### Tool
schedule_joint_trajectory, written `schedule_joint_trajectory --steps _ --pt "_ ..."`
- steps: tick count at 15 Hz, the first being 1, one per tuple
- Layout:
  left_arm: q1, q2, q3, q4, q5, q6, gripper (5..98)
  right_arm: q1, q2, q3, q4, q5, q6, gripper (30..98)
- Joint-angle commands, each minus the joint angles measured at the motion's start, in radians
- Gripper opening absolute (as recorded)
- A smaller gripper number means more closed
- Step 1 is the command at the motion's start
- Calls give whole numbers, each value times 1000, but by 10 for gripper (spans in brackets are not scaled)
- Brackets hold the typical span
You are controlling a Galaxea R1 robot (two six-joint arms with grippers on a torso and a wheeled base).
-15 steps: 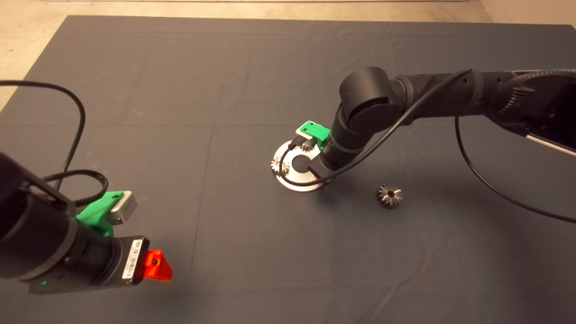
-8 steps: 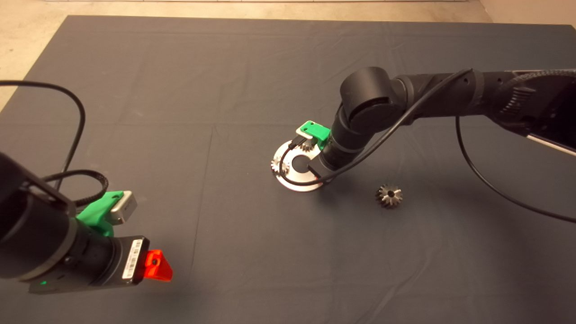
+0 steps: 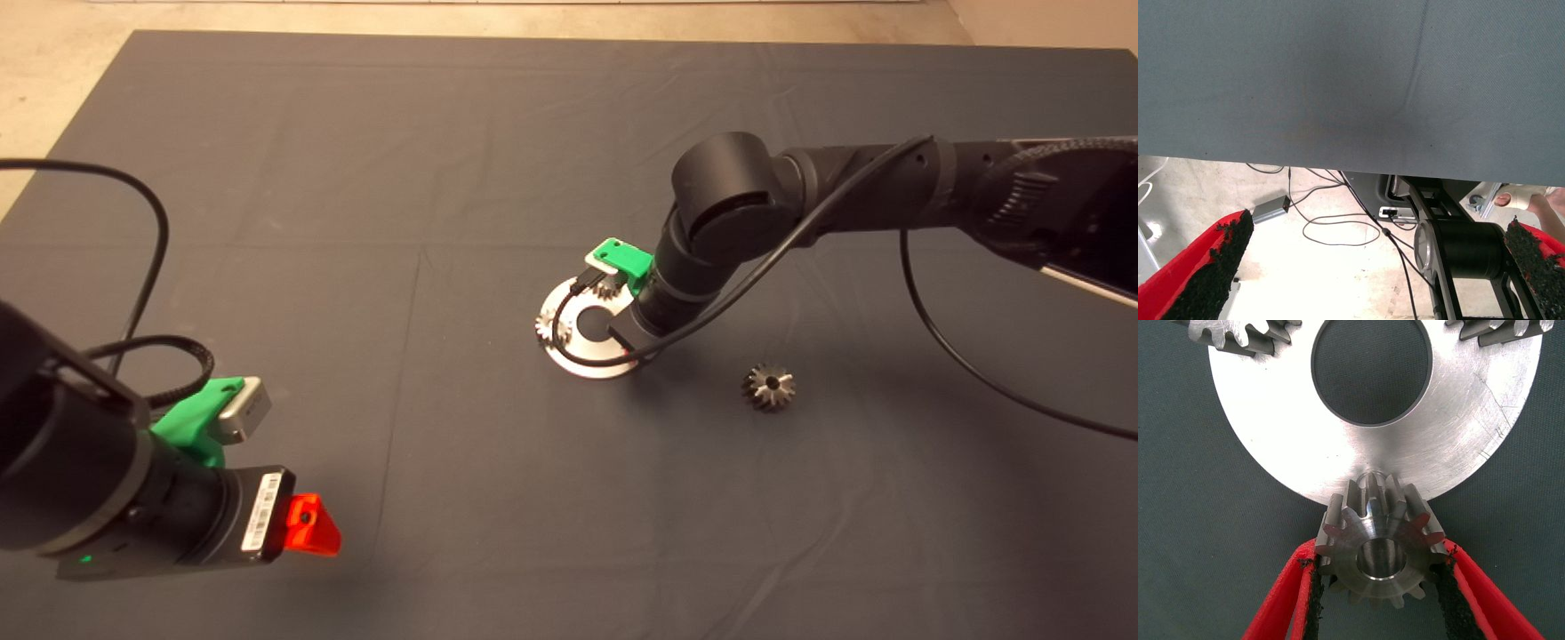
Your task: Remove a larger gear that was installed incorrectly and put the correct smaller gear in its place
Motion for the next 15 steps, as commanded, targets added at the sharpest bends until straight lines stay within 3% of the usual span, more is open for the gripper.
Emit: schedule_joint_trajectory --steps 1,3,6,15 --pt "-4 -3 15 -20 123 -4 977 26 8 7 -32 -28 3 393" --pt "-4 -3 15 -20 123 -4 977 24 11 8 -33 -30 3 393" --pt "-4 -2 15 -20 124 -4 977 23 9 8 -53 -54 3 393" --pt "-4 -4 15 -20 124 -4 977 23 11 8 -69 -63 3 393"
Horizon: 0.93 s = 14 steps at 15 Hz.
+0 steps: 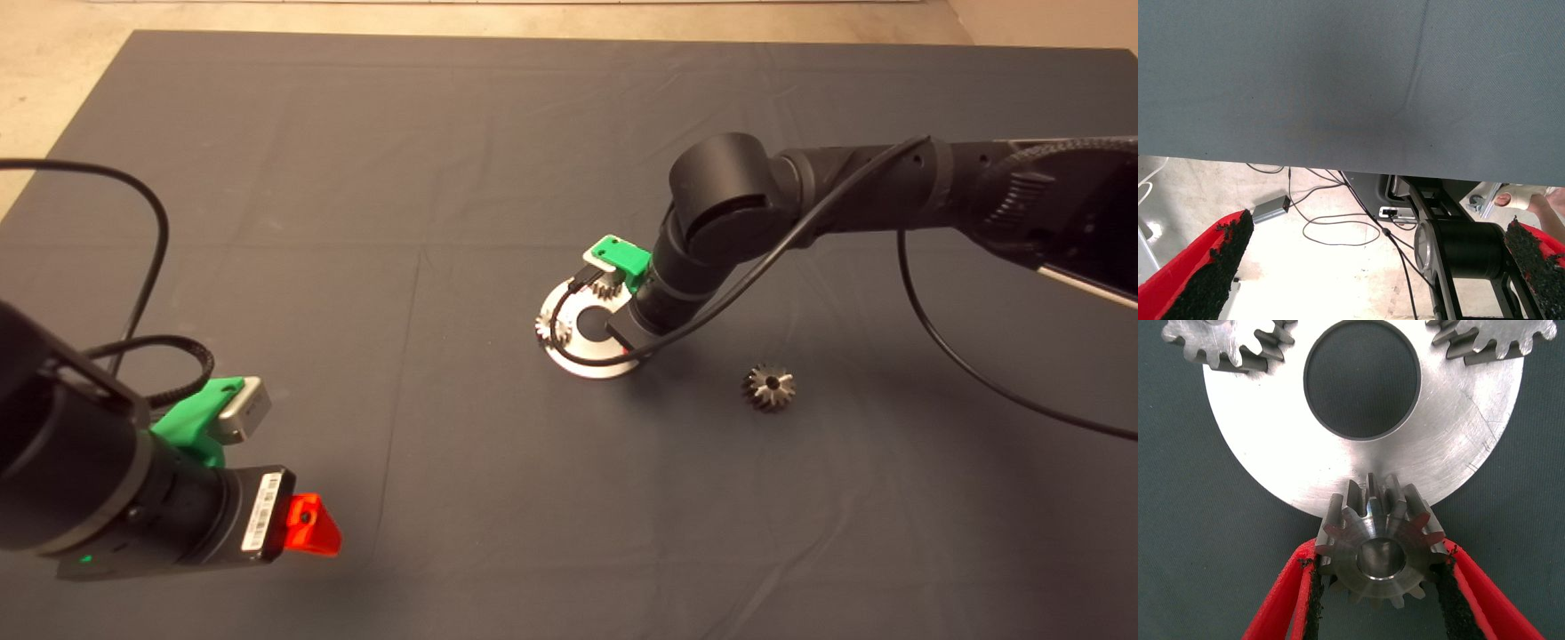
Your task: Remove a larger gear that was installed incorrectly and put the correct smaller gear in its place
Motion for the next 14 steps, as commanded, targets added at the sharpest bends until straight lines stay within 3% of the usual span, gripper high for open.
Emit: schedule_joint_trajectory --steps 1,14 --pt "-4 -4 15 -20 124 -4 977 20 5 8 -41 -59 3 393" --pt "-4 -4 15 -20 124 -4 977 1 12 8 -51 -56 3 393"
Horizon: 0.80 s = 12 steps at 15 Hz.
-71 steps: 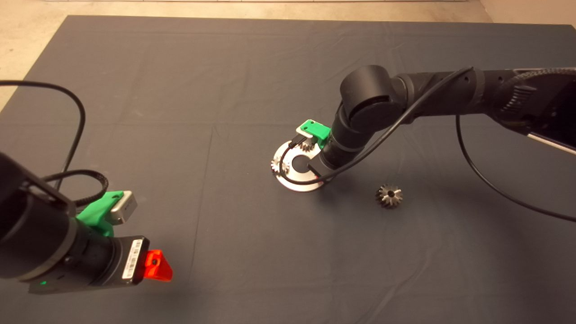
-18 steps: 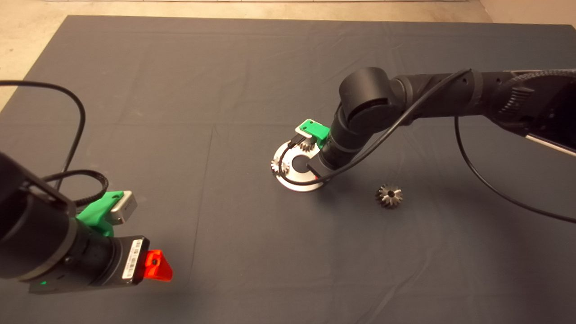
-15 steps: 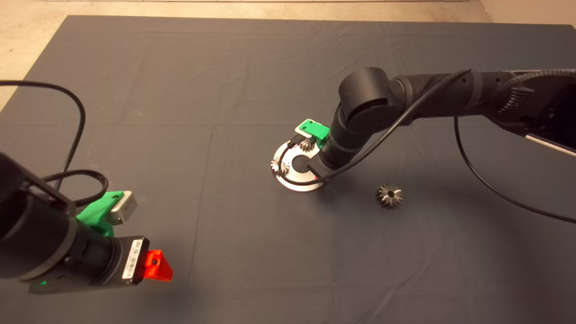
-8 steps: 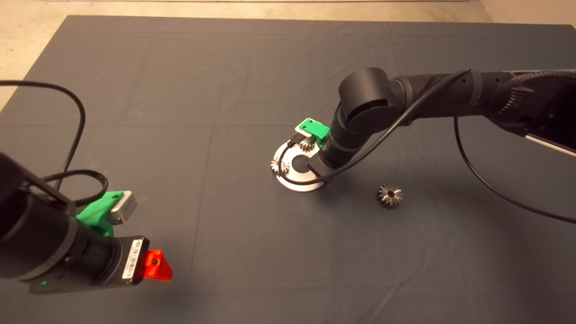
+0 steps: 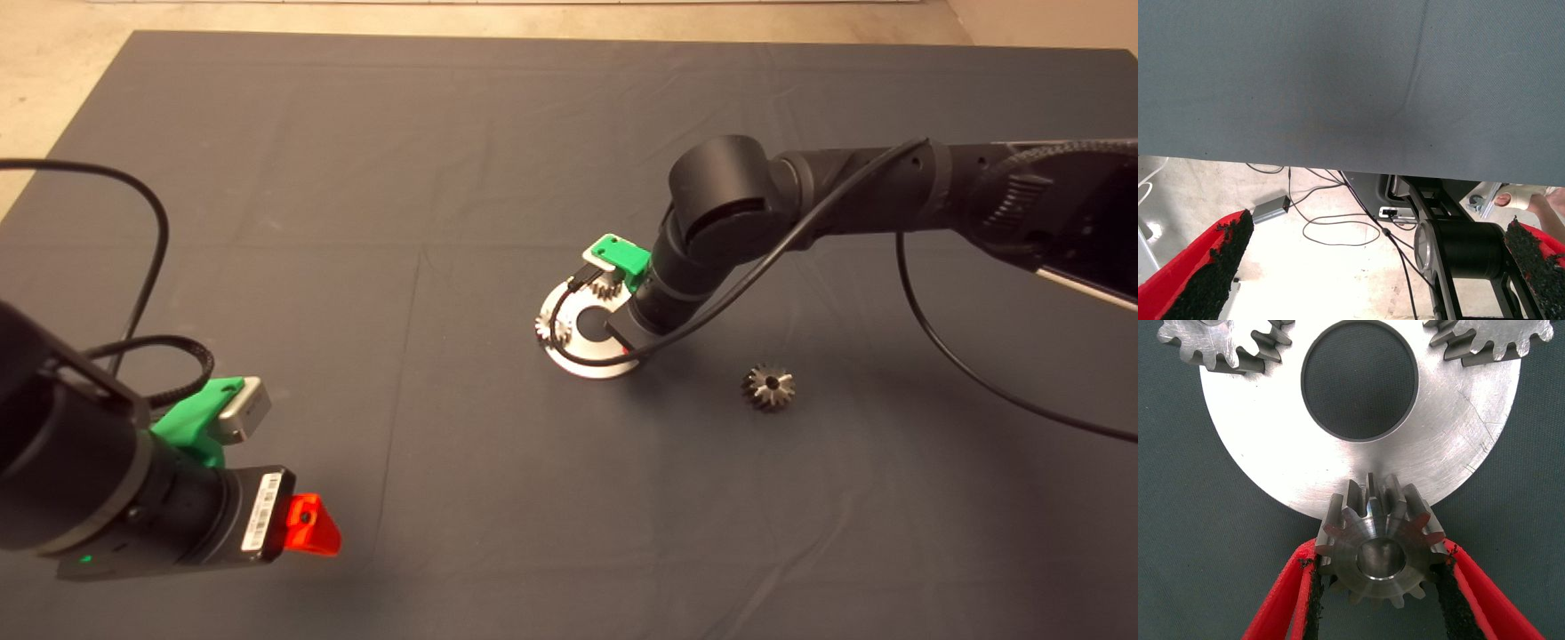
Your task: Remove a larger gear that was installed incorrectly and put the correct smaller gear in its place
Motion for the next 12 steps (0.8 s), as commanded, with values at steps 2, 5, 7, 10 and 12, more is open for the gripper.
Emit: schedule_joint_trajectory --steps 2,5,7,10,12 --pt "-4 -4 15 -20 124 -4 977 6 11 10 -34 -56 3 393" --pt "-4 -4 15 -20 124 -4 977 6 9 25 -34 -56 3 393" --pt "-4 -4 15 -20 124 -4 977 6 9 27 -34 -54 4 393" --pt "-4 -4 15 -20 124 -4 977 7 8 28 -32 -52 6 393" --pt "-3 -4 15 -20 124 -4 977 7 7 30 -32 -52 6 393"
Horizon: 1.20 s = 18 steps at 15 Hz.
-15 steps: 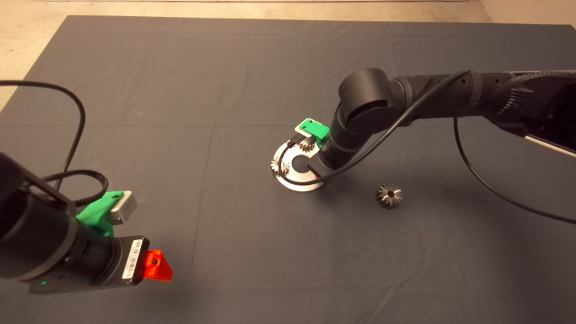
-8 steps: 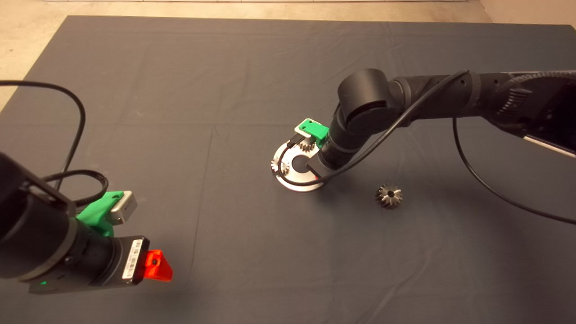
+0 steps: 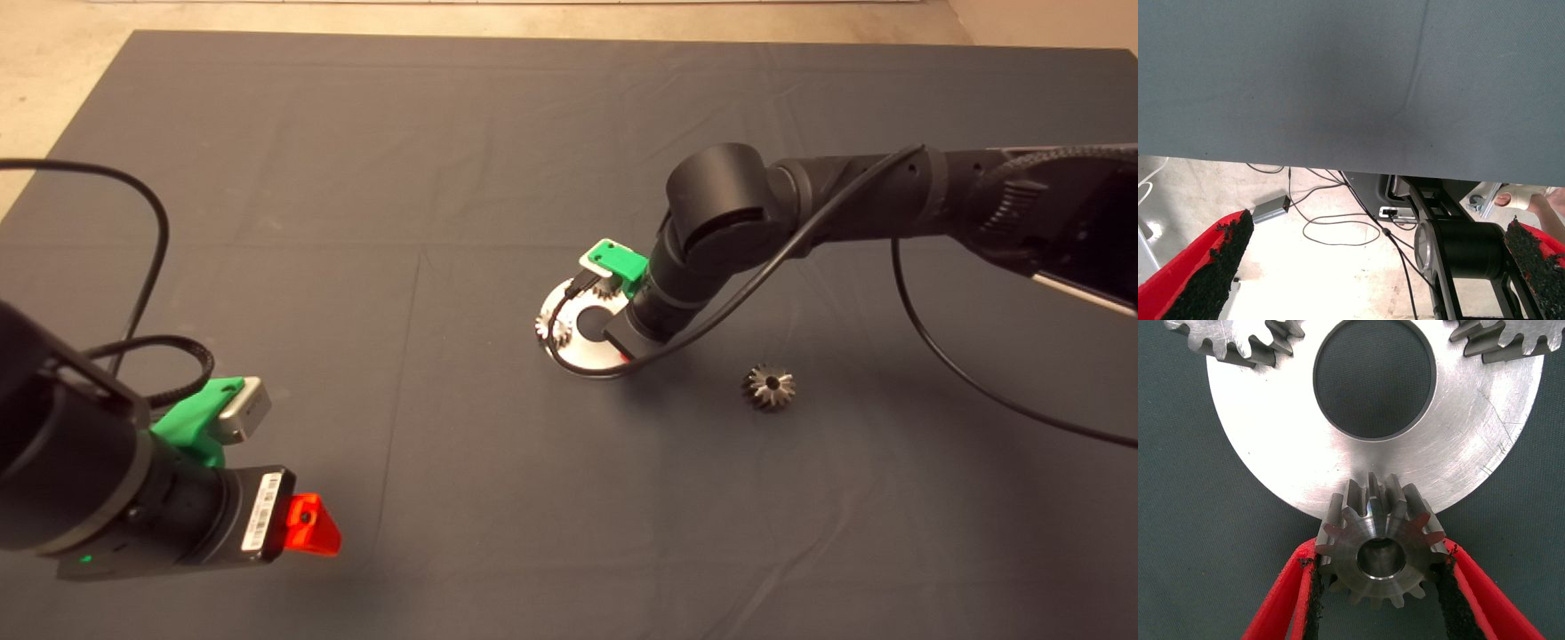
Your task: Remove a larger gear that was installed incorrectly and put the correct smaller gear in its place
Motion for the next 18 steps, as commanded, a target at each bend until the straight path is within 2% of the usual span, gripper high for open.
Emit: schedule_joint_trajectory --steps 1,13,18 --pt "-3 -4 15 -20 124 -4 977 24 1 15 -20 -47 6 393" --pt "-3 -4 15 -20 126 -4 977 24 -5 13 -21 -50 4 395" --pt "-3 -4 15 -20 125 -4 977 24 -5 12 -21 -50 4 432"
